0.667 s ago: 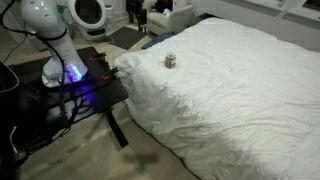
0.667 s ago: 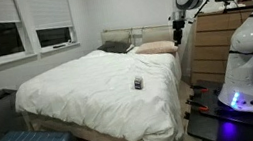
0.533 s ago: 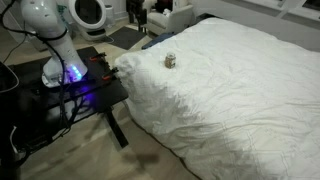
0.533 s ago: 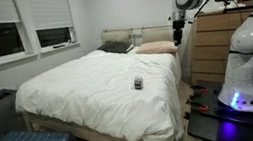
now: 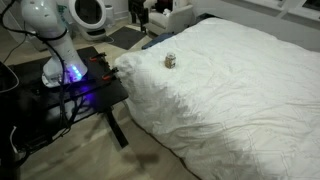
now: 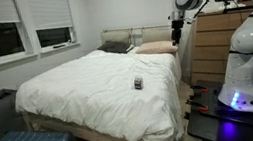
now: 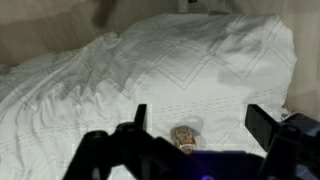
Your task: Pour the contents in the jar on the bed
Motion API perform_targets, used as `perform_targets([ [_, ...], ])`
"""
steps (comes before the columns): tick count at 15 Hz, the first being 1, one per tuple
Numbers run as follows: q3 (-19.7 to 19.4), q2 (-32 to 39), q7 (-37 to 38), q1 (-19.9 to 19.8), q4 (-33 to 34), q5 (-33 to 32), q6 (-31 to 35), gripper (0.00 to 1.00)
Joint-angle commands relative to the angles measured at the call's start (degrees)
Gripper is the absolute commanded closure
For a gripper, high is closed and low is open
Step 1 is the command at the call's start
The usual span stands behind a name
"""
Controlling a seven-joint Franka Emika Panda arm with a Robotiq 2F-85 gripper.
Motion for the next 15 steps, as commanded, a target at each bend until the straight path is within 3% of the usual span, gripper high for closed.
perform_targets([
  [1,0.70,4.34,2.23,0.06,0.75,3.21,10.77,0.00],
  [4,0.66,9.66,1.55,1.61,2.11,6.43,19.58,0.00],
  [7,1.48,15.97,1.57,2.92,4.29,8.65,24.08,0.00],
  [15,5.67,31.32,-0.09,3.79,14.74,13.78,21.34,0.00],
])
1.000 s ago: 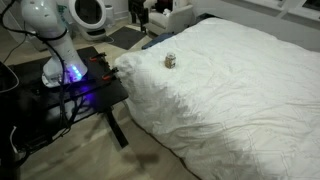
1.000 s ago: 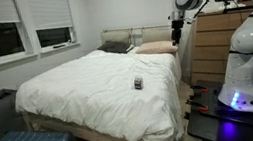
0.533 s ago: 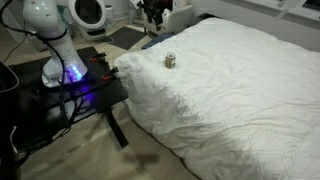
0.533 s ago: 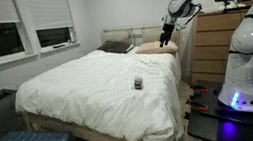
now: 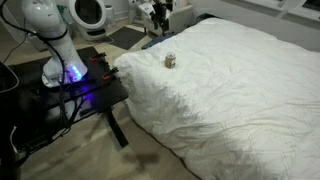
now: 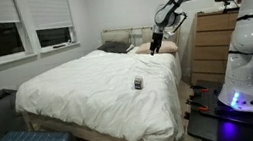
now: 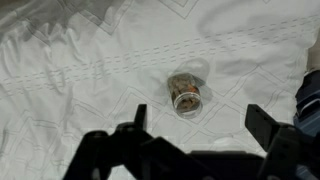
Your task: Pour the contents in the jar on the bed
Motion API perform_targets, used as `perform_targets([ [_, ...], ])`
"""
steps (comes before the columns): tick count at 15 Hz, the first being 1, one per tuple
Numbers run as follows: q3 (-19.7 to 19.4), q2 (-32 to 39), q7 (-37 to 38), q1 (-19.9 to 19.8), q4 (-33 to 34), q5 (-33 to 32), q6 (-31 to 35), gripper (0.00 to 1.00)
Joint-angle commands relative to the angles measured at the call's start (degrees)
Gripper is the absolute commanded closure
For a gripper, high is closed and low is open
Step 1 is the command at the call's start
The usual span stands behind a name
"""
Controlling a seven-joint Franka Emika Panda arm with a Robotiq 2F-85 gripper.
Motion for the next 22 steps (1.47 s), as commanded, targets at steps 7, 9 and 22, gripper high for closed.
perform_targets([
  [7,4.34,16.90,-3.59,-3.45,19.19,-0.85,-17.90,0.00],
  [9,4.85,19.58,-3.69,-4.21,23.36,-1.62,-21.31,0.00],
  [22,9.57,41.88,-0.99,-4.80,49.29,-4.78,-28.14,0.00],
])
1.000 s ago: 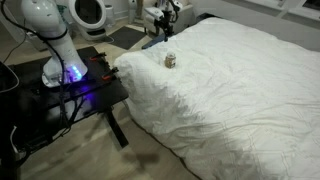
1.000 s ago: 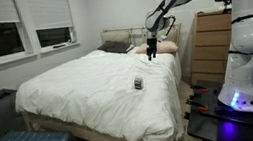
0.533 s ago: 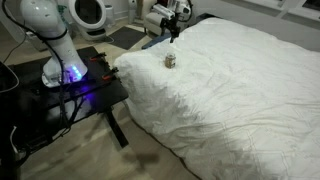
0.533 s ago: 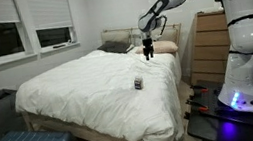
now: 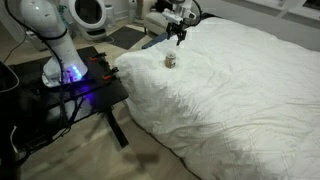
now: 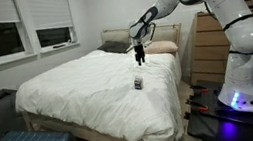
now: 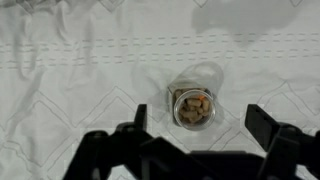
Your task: Pour the contents in the jar on the bed
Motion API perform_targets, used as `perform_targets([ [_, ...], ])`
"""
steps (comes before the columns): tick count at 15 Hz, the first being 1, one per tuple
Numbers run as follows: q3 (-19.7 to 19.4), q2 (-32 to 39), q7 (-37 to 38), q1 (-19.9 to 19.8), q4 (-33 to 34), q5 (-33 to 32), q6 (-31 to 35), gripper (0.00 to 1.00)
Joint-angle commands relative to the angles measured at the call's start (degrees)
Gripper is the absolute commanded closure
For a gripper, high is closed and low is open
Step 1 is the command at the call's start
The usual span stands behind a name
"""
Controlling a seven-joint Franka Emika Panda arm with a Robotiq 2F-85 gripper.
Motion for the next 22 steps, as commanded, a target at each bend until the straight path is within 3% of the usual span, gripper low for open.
perform_targets([
  [1,1.67,6.89,1.40,-0.65,8.93,-1.54,-3.75,0.00],
  [8,3.25,15.20,1.93,-0.03,18.86,-1.60,-8.44,0.00],
  [16,3.31,20.65,3.25,0.17,23.68,-2.68,-8.88,0.00],
  [22,3.65,25.06,2.67,-0.11,29.21,-3.10,-13.19,0.00],
])
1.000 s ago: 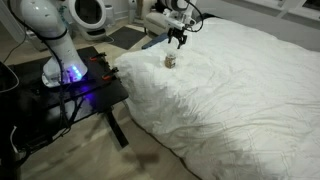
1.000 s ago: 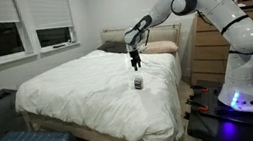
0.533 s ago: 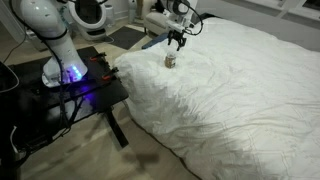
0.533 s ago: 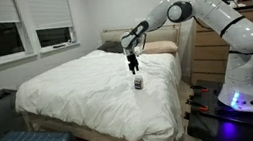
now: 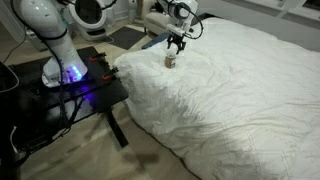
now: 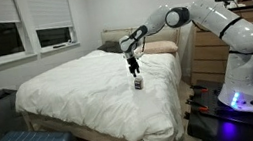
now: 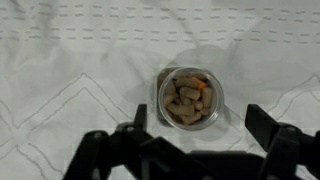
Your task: Pour the contents in the jar on the bed
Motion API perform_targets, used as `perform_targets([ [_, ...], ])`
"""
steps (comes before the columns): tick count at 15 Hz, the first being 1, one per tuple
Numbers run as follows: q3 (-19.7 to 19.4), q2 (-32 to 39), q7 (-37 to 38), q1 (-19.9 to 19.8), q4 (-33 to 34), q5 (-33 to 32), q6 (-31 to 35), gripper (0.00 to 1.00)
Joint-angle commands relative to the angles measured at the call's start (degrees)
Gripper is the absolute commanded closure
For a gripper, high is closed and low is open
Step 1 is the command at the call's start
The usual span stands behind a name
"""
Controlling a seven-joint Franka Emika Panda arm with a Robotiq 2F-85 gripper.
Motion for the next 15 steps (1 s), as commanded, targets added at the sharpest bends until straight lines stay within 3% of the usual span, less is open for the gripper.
perform_targets([
  [1,0.49,3.60,0.62,-0.30,5.84,-1.22,-3.35,0.00],
  [10,-0.39,9.11,2.98,0.33,12.59,-2.06,-8.21,0.00],
  [15,-0.23,8.02,3.10,0.07,11.05,-2.02,-9.08,0.00],
])
